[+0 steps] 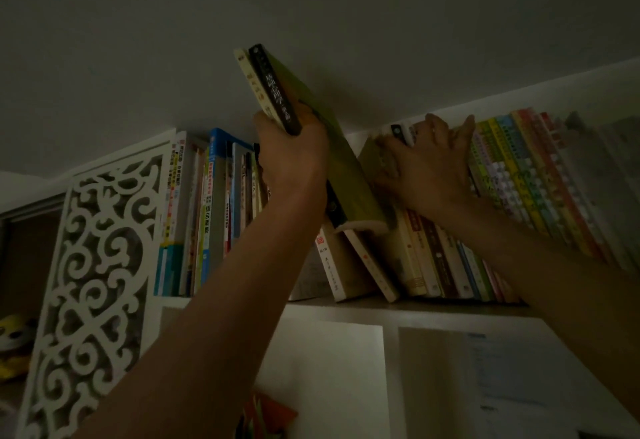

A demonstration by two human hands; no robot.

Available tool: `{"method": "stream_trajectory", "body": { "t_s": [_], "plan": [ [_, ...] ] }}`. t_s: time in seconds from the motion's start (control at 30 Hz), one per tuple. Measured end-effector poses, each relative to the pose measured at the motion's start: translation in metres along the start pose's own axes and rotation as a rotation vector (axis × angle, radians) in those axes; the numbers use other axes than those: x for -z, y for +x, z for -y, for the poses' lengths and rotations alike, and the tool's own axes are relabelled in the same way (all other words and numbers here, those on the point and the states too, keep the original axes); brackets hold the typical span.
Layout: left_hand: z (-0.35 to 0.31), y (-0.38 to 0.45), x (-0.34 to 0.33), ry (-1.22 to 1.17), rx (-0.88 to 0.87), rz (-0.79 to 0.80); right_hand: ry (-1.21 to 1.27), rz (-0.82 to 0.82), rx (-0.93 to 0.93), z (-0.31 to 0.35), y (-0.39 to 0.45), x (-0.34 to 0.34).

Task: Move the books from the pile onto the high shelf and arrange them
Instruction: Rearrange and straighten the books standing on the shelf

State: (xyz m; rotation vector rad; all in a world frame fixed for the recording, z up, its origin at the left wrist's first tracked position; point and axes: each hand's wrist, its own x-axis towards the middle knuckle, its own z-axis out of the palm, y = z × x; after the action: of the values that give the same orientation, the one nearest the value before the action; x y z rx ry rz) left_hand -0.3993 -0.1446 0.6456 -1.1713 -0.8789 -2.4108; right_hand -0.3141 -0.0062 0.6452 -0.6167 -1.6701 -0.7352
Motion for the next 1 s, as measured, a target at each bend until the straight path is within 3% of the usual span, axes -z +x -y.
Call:
{"method": "stream_trajectory", "body": {
  "t_s": [0.13,0.33,0.5,0.7,0.77,0.9,1.0],
  "plan": [
    [0.025,-0.009,0.005,0.09,0.09,-0.038,-0.008,0.026,0.0,0.0,0.0,0.004],
    [0.036,-0.025,-0.012,0.312,0.018,-0.03,-0.002,0.006,-0.005,-0.001,0.001,0.003],
    [0.066,-0.04,-0.029,0.428,0.056,0.028,0.016,-0.038,-0.015,0.0,0.0,0.004],
    [0.078,-0.073,-0.026,0.724,-0.236,0.034,0.07,-0.093,-0.022,0.004,-0.005,-0.001],
    [0.08,-0.074,-0.017,0.701,-0.19,0.032,0.076,-0.084,0.0,0.008,-0.005,-0.003],
    [0.089,-0.065,-0.011,0.34,-0.174,0.121,0.11,-0.075,0.078,0.021,-0.015,-0.01],
    [0.091,-0.059,-0.01,0.29,-0.153,0.15,0.114,-0.083,0.107,0.022,-0.024,-0.015]
  ]
}}
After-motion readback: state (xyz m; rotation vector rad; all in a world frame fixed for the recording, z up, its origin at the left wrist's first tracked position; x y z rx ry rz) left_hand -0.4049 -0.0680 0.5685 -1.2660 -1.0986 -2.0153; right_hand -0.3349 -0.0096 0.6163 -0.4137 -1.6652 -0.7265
